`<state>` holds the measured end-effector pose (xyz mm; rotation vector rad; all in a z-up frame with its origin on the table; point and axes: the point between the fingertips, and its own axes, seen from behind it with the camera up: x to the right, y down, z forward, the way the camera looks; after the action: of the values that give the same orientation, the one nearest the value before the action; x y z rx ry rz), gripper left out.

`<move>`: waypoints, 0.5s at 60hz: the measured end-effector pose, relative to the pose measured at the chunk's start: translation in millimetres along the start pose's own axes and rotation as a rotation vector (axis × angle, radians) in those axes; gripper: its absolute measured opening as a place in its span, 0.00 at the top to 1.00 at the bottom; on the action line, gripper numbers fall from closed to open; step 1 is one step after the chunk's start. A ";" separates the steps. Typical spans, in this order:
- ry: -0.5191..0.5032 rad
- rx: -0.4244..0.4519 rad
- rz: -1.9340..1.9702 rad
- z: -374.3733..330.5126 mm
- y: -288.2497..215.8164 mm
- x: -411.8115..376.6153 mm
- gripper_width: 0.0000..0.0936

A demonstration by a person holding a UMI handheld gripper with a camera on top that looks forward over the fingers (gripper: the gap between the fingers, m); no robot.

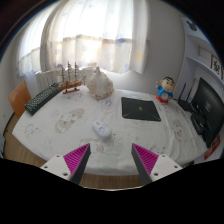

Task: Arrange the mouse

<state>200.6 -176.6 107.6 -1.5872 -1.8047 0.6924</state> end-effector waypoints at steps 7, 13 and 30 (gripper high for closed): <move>-0.009 0.043 0.012 13.7 -0.5 -24.7 0.09; 0.003 0.082 0.029 33.4 3.1 -34.2 0.09; 0.010 0.141 0.049 101.3 13.0 -40.7 0.09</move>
<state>136.5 -213.2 26.0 -1.5425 -1.6756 0.8145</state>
